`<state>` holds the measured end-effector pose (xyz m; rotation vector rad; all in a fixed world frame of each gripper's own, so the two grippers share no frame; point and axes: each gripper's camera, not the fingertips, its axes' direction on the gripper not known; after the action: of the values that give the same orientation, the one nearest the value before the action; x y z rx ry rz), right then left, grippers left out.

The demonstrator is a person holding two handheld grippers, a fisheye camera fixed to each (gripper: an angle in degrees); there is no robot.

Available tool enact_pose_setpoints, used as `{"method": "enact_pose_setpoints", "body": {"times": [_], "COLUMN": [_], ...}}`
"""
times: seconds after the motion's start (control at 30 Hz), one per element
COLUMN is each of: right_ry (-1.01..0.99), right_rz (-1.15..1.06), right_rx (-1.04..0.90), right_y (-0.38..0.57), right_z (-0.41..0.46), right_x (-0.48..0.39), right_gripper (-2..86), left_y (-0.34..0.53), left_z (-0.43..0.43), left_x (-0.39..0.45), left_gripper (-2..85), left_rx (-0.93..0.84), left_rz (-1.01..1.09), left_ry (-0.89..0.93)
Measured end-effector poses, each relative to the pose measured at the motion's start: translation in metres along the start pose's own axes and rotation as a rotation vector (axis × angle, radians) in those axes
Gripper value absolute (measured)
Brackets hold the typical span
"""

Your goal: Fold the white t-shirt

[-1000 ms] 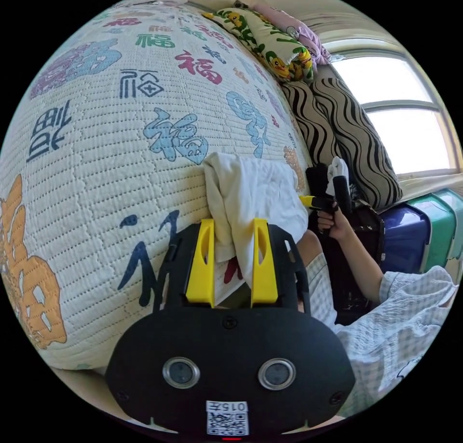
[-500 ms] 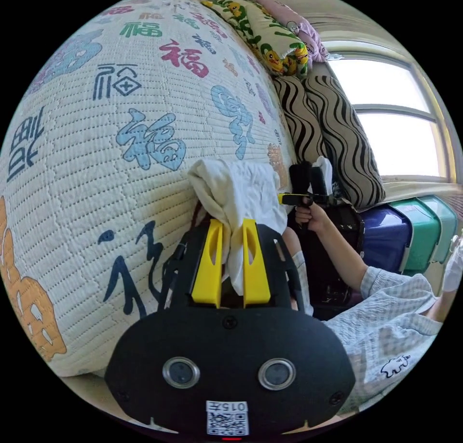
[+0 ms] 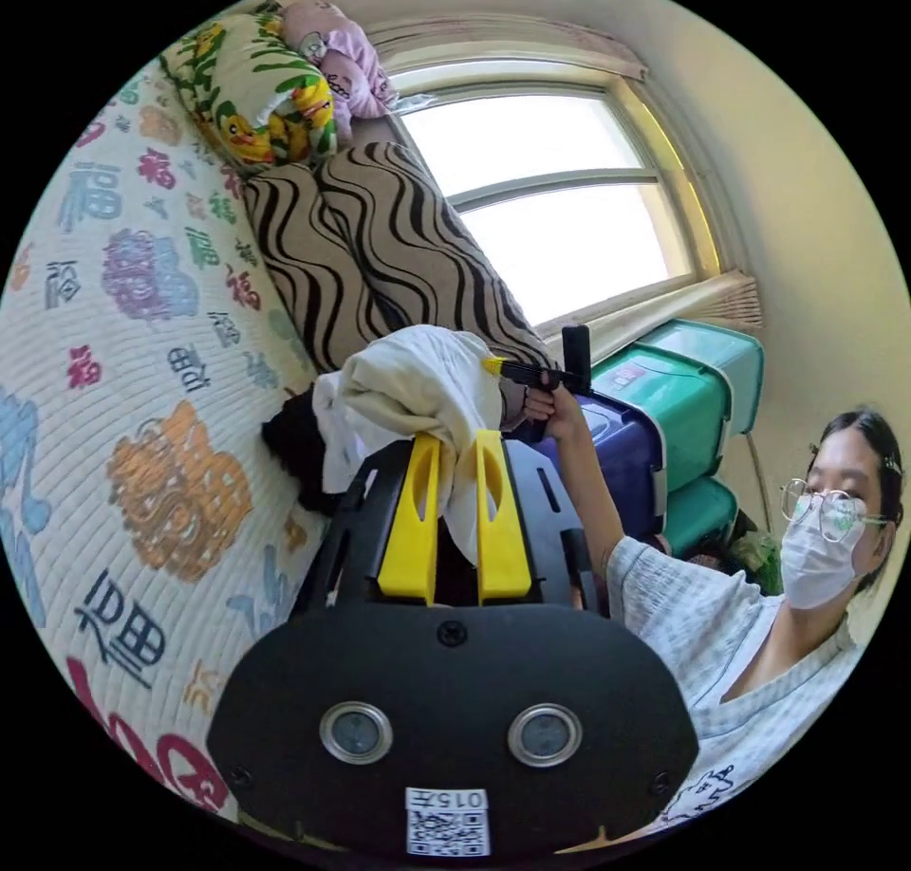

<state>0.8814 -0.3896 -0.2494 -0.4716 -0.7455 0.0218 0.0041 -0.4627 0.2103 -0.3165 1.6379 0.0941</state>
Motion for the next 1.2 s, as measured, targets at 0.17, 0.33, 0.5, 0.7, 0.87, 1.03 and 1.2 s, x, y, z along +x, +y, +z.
{"method": "enact_pose_setpoints", "body": {"times": [0.17, 0.33, 0.5, 0.7, 0.87, 1.03, 1.2], "right_ry": [0.15, 0.209, 0.39, 0.838, 0.817, 0.72, 0.418], "right_rz": [0.288, 0.536, 0.376, 0.099, 0.092, 0.018, -0.212], "right_rx": [-0.053, -0.22, -0.425, -0.508, -0.474, -0.463, -0.418], "right_y": [-0.018, -0.02, -0.07, -0.114, -0.12, -0.117, -0.108], "right_z": [0.025, 0.109, 0.121, 0.115, 0.121, 0.154, 0.221], "right_x": [0.041, 0.058, 0.001, -0.105, -0.158, -0.218, -0.309], "right_gripper": [2.2, 4.7, 7.2, 5.7, 5.4, 5.7, 6.0], "left_y": [-0.023, -0.008, 0.002, 0.027, 0.058, 0.1, 0.164], "left_z": [0.095, 0.131, 0.124, 0.1, 0.068, 0.014, -0.076], "left_x": [-0.027, -0.061, -0.057, -0.048, -0.027, 0.006, 0.041], "left_gripper": [6.2, 7.0, 8.3, 7.6, 7.0, 7.5, 7.9], "left_rx": [-0.058, -0.123, -0.157, -0.12, -0.087, -0.01, 0.078], "left_rz": [-0.019, -0.103, -0.059, -0.062, -0.031, 0.021, 0.046], "left_ry": [-0.098, -0.232, -0.252, -0.225, -0.218, -0.238, -0.327]}}
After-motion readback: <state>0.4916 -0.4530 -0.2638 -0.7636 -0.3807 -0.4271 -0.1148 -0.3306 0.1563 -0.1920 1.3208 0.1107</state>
